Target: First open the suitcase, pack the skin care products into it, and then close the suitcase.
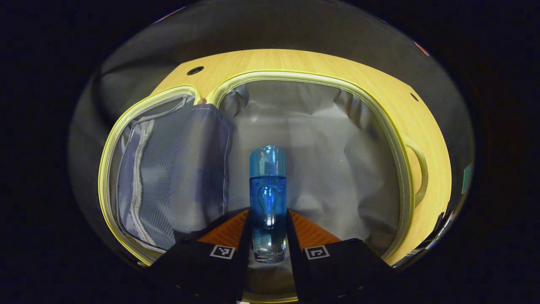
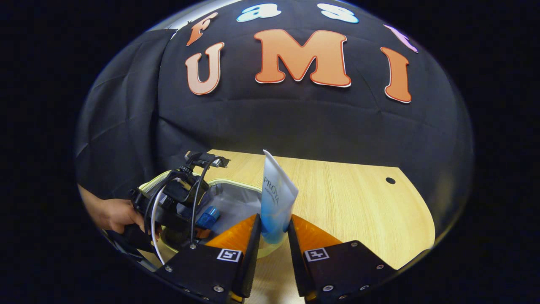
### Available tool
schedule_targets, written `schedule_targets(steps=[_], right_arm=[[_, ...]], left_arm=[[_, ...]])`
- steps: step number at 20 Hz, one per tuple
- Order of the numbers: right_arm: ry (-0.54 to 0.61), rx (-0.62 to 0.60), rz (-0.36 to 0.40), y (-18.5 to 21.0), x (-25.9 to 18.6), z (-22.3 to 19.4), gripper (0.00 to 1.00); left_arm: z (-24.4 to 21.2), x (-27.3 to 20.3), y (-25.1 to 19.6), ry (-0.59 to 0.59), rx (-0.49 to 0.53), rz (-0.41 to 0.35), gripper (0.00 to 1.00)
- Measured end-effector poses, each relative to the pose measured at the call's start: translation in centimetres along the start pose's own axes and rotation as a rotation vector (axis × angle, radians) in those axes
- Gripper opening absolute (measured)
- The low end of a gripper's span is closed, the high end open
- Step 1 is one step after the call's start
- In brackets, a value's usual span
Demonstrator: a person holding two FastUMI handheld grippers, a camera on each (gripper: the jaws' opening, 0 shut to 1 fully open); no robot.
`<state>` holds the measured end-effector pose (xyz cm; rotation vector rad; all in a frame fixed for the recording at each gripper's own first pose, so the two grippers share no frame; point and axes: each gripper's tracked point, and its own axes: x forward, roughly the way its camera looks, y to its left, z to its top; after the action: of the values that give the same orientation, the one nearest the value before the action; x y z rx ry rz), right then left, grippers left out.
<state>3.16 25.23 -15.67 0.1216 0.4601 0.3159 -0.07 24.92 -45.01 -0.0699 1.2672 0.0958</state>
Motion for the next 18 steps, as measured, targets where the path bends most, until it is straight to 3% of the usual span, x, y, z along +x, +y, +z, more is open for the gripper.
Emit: schedule_targets(steps=[2,3,5,11,15,17,18], right_arm=[[0.014,-0.004,0.011,0.2,0.3,-0.3,0.4],[0.021,-0.005,0.016,0.3,0.6,-0.4,0.4],[0.044,-0.006,0.037,0.9,1.3,-0.9,0.4],[0.139,0.036,0.141,4.7,3.2,-2.6,0.4],[0.217,0.07,0.194,7.7,4.8,-4.4,0.4],[0.266,0.082,0.205,8.8,5.5,-5.5,0.4],[0.299,0.095,0.203,9.0,5.9,-6.1,0.4]], left_arm=[[0.2,-0.3,-1.0,-0.023,-0.007,-0.07,0.48],[0.1,-1.0,-1.4,-0.038,-0.009,-0.094,0.6],[0.3,-2.5,-1.4,-0.087,-0.015,-0.127,0.74],[0.8,-9.7,1.4,-0.303,-0.108,-0.208,0.9],[2.0,-14.0,7.4,-0.433,-0.2,-0.156,0.95],[2.3,-16.1,10.8,-0.475,-0.246,-0.113,0.91],[2.1,-17.1,12.4,-0.486,-0.261,-0.087,0.95]])
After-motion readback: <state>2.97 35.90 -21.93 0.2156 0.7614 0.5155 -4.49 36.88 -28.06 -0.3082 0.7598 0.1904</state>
